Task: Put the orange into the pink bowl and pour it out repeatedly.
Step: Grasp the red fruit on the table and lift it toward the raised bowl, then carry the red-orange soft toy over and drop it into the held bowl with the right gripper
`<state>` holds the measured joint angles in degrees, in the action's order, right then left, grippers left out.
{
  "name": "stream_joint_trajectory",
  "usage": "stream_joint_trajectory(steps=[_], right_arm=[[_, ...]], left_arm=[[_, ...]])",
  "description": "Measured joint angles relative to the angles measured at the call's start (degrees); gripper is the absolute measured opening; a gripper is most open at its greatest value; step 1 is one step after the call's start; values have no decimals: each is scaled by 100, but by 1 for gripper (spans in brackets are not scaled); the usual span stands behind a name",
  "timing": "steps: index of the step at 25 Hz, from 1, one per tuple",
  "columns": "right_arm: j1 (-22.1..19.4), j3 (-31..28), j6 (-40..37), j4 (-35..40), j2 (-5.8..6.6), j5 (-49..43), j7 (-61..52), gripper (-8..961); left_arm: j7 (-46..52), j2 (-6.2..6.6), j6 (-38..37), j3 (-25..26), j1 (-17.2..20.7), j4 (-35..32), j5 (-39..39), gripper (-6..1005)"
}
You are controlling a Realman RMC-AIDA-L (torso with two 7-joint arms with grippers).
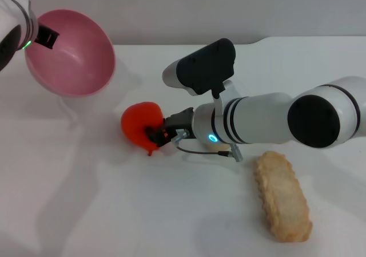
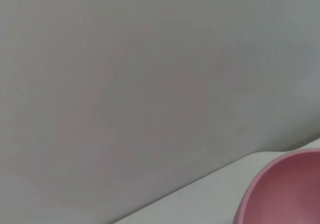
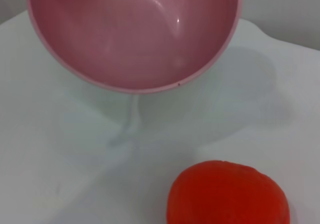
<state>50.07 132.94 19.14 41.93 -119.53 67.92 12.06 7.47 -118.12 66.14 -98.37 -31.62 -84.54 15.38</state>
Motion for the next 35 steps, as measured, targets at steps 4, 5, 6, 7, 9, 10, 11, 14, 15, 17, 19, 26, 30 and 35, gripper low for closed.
stream_joint_trajectory(steps=[4, 5, 6, 7, 9, 10, 11, 14, 15, 17, 19, 26, 30, 35], right_arm=[[-41, -17, -25, 36, 0, 3, 119, 338], [-53, -20, -26, 53, 1, 3, 132, 323], [-74, -23, -27, 91, 2, 3, 141, 308], [-91, -28, -29, 128, 7, 1, 146, 292], [-131, -29, -30, 225, 23, -15, 149, 262], [-175, -41, -31, 310, 32, -59, 151, 247], [-241, -65, -31, 413, 37, -148, 150, 232], [-620, -384, 37, 916, 44, -752, 122, 186], [-748, -520, 84, 1073, 44, -979, 107, 171], [-1016, -775, 248, 1446, 44, -1368, 98, 155], [-1290, -1001, 433, 1859, 49, -1684, 89, 138], [-2356, -1401, 1321, 3848, 37, -3693, -796, 86], [-2819, -1428, 1752, 4864, 23, -4330, -943, 74], [-2995, -1533, 2174, 5600, 0, -4711, -953, 58]], left_arm=[[1, 0, -1, 2, -10, 8, 0, 41], [8, 0, -9, 4, -14, 8, 1, 41], [16, 0, -12, 3, -15, 8, 0, 41], [18, -1, -13, 3, -15, 8, 1, 41], [25, -1, -18, 3, -11, 23, 0, 41], [29, -1, -20, 3, -10, 38, 0, 41], [34, -1, -20, 3, -8, 56, 0, 41], [53, -5, -31, 3, 3, 80, 1, 41], [56, -7, -35, 3, 11, 83, 0, 41], [57, -10, -40, 3, 34, 84, -16, 41], [58, -9, -39, 3, 43, 85, -23, 41], [59, -4, -55, 52, 130, 63, -299, 41], [34, -9, -88, 18, 202, 32, -509, 41], [8, -11, -91, -146, 252, 14, -892, 41]])
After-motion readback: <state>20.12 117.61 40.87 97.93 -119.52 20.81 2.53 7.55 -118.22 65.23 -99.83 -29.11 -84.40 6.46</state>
